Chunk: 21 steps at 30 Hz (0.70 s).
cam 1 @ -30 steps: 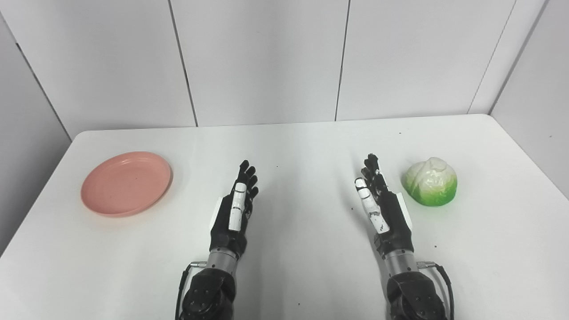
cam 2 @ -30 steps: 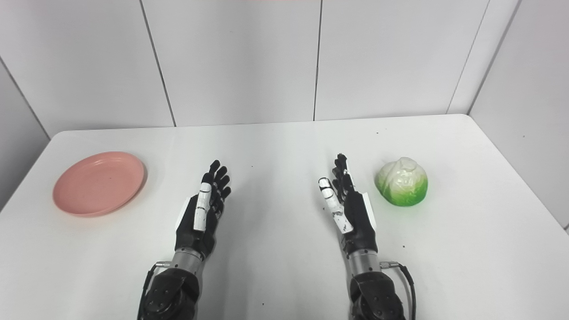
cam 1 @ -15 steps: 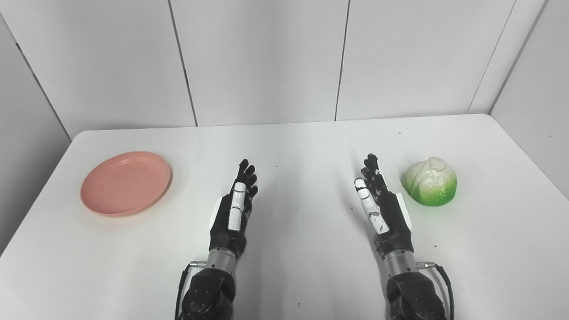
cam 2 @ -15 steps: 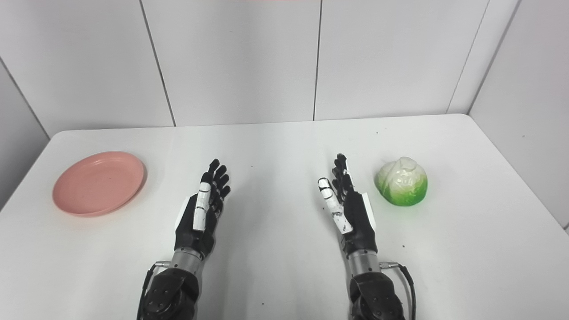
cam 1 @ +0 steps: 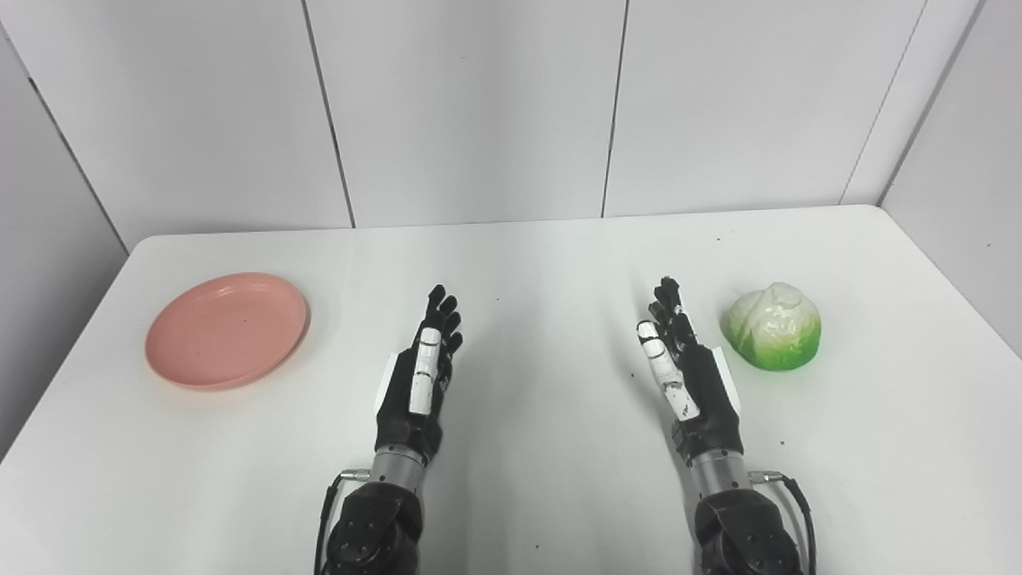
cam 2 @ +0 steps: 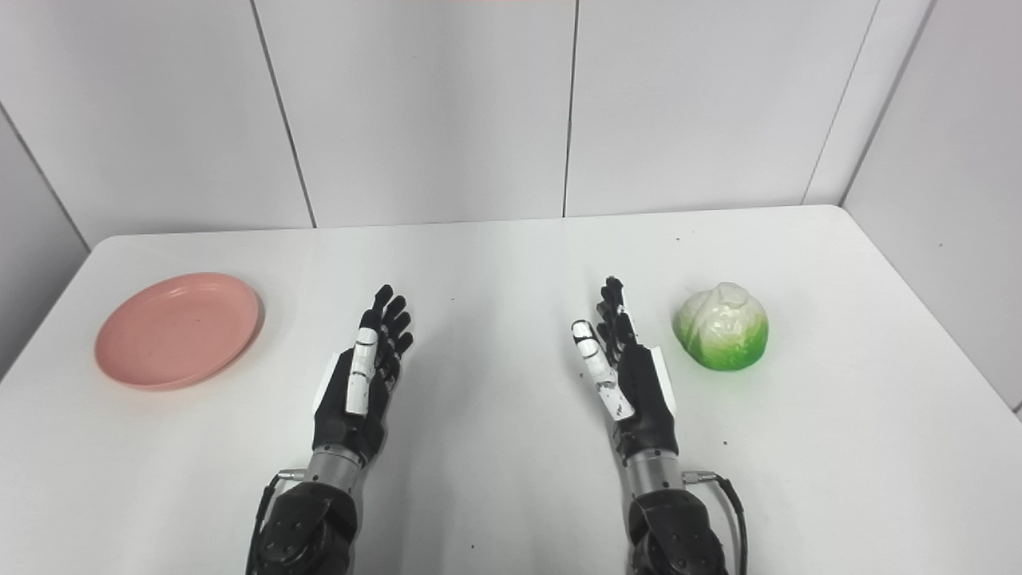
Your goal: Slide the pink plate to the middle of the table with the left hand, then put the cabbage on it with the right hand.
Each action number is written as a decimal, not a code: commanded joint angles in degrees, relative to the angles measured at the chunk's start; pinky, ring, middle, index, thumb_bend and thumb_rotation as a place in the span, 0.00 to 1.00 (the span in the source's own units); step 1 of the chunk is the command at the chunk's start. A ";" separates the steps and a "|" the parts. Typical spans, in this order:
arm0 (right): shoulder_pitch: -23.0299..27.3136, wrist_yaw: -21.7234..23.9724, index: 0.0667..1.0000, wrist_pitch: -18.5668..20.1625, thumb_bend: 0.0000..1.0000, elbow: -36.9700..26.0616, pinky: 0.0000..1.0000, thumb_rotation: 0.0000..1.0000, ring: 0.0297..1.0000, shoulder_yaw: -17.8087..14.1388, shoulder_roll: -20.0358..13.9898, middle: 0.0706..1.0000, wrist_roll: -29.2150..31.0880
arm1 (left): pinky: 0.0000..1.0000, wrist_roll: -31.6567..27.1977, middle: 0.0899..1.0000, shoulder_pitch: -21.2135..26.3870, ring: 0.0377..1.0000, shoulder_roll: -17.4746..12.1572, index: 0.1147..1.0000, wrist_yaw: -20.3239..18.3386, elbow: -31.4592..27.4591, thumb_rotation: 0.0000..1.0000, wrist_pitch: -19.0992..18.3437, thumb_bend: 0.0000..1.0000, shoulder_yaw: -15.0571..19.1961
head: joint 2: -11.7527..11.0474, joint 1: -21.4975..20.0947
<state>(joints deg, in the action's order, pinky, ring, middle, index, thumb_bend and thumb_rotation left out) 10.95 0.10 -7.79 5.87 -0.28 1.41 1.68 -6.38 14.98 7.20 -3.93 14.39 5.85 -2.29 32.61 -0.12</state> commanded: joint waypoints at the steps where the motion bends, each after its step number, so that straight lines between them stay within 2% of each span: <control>1: 0.36 0.28 1.00 -0.70 0.64 -1.00 1.00 0.77 1.00 -0.31 -0.31 1.00 0.61 | 1.00 -0.02 0.99 0.30 1.00 0.51 0.99 0.68 -0.58 0.99 0.71 0.67 0.38 | -0.46 1.61; 4: -0.34 1.69 1.00 -1.19 0.62 -1.16 1.00 0.75 1.00 -0.68 -1.33 1.00 2.52 | 1.00 -0.86 0.98 2.82 1.00 -0.27 0.98 1.00 -1.24 0.99 0.51 0.69 1.61 | -2.62 6.48; 5: -0.46 1.97 1.00 -1.22 0.61 -1.17 1.00 0.76 1.00 -0.71 -1.59 1.00 2.83 | 1.00 -1.18 0.99 3.28 1.00 -0.52 0.99 0.93 -1.61 0.99 0.27 0.69 1.94 | -2.62 6.48; 7: -0.62 2.55 1.00 -1.55 0.60 -0.76 1.00 0.78 1.00 -0.87 -2.57 1.00 3.10 | 1.00 -2.35 0.99 5.31 1.00 -1.72 0.99 1.26 -4.15 1.00 -3.61 0.69 3.28 | -4.82 10.66; 11: 0.00 4.01 1.00 -2.63 0.61 1.80 1.00 0.77 1.00 -1.83 -3.01 1.00 6.53 | 1.00 -1.86 0.98 8.41 1.00 -4.43 0.98 2.67 -7.38 1.00 -8.37 0.72 5.69 | -7.13 14.44; 13: 0.12 4.64 1.00 -2.84 0.64 2.50 1.00 0.77 1.00 -2.08 -3.39 1.00 7.34 | 1.00 -2.88 0.95 10.15 0.98 -5.77 0.95 3.82 -7.50 1.00 -9.29 0.76 7.97 | -7.89 15.21; 16: -0.03 4.56 1.00 -3.03 0.64 2.56 1.00 0.78 1.00 -2.25 -3.77 1.00 7.04 | 1.00 -3.68 0.93 12.03 0.95 -7.33 0.93 5.21 -7.42 1.00 -10.18 0.78 10.61 | -8.35 15.65; 21: -0.64 3.70 1.00 -2.38 0.61 1.68 1.00 0.80 1.00 -2.36 -3.65 1.00 6.06 | 0.96 -3.56 0.90 14.41 0.93 -12.04 0.89 5.87 -5.06 1.00 -8.12 0.80 13.78 | -9.18 16.14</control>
<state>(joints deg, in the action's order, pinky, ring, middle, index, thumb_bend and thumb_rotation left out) 11.73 3.70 -7.88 6.99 -1.99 -1.87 7.67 -9.61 25.89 -2.78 1.44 9.51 -3.94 10.44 23.38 16.08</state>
